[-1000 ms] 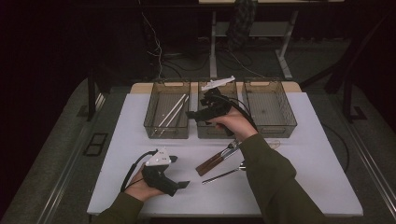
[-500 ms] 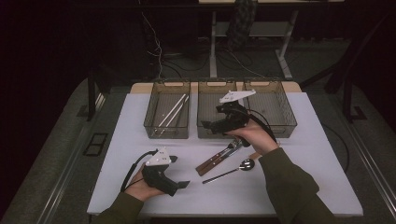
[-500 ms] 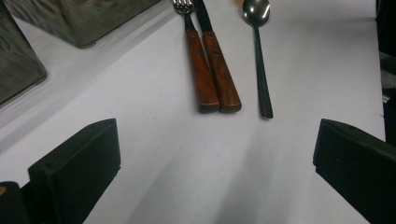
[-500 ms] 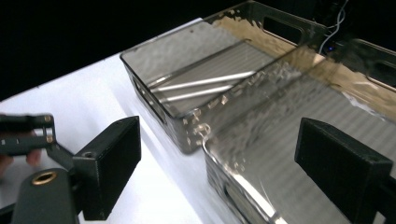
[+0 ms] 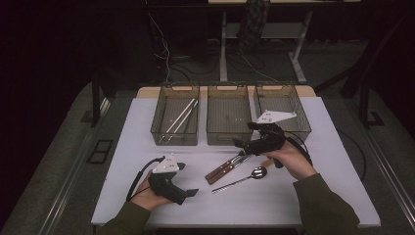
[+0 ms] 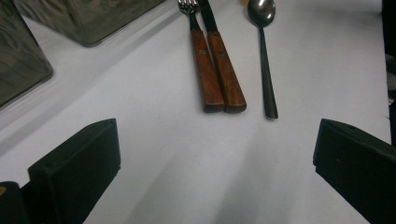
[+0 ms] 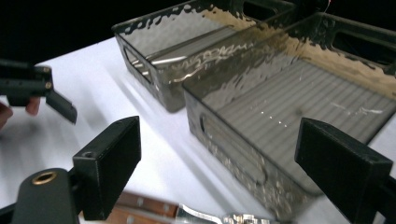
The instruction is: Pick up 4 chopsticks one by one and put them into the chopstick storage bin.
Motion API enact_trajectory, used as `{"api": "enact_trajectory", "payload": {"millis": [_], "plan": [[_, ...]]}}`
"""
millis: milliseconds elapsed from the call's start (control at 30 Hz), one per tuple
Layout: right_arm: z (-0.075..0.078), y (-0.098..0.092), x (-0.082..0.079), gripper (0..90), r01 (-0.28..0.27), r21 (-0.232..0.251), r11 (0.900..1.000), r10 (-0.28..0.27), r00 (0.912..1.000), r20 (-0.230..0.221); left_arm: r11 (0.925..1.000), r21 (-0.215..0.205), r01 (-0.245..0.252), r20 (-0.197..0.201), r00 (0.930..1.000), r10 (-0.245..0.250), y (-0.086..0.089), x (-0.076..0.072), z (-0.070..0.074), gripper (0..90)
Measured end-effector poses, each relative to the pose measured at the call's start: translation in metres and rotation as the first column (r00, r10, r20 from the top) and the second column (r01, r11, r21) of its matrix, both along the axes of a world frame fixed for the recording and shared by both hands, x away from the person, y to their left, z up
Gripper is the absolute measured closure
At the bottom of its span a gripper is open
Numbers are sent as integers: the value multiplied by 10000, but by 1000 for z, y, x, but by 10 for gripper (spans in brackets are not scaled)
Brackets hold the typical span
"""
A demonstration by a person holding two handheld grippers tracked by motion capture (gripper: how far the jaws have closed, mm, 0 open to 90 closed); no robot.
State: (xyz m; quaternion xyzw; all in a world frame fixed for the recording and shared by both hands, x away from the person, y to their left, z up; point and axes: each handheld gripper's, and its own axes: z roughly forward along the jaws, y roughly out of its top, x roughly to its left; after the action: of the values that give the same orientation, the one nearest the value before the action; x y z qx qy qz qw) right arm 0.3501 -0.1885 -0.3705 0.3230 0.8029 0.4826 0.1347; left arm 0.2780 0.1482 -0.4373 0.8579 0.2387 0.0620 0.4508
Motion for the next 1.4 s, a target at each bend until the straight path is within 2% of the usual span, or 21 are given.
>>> {"api": "enact_trajectory", "payload": {"millis": [333, 500, 800, 1133, 1400], "plan": [[-20, -28, -27, 139, 160, -209, 9997, -160, 9999, 24, 10000, -5, -35, 10, 10000, 35, 1, -1, 0, 0], [-30, -43, -42, 140, 347, -289, 9990, -341, 9992, 192, 10000, -5, -44, 48, 10000, 44, 1, -1, 1, 0], [-47, -65, -63, 139, 309, -539, 9981, -303, 9995, 122, 9999, 32, -97, 105, 9999, 97, 1, -2, 1, 0], [-57, -91, -82, 139, 679, -692, 9953, -682, 9977, -32, 9999, 109, -35, 95, 9999, 34, 1, -2, 2, 0], [-62, -99, -95, 139, 672, -667, 9955, -693, 9971, -310, 10000, 53, -61, 146, 9999, 60, 0, -3, 4, 5]]}}
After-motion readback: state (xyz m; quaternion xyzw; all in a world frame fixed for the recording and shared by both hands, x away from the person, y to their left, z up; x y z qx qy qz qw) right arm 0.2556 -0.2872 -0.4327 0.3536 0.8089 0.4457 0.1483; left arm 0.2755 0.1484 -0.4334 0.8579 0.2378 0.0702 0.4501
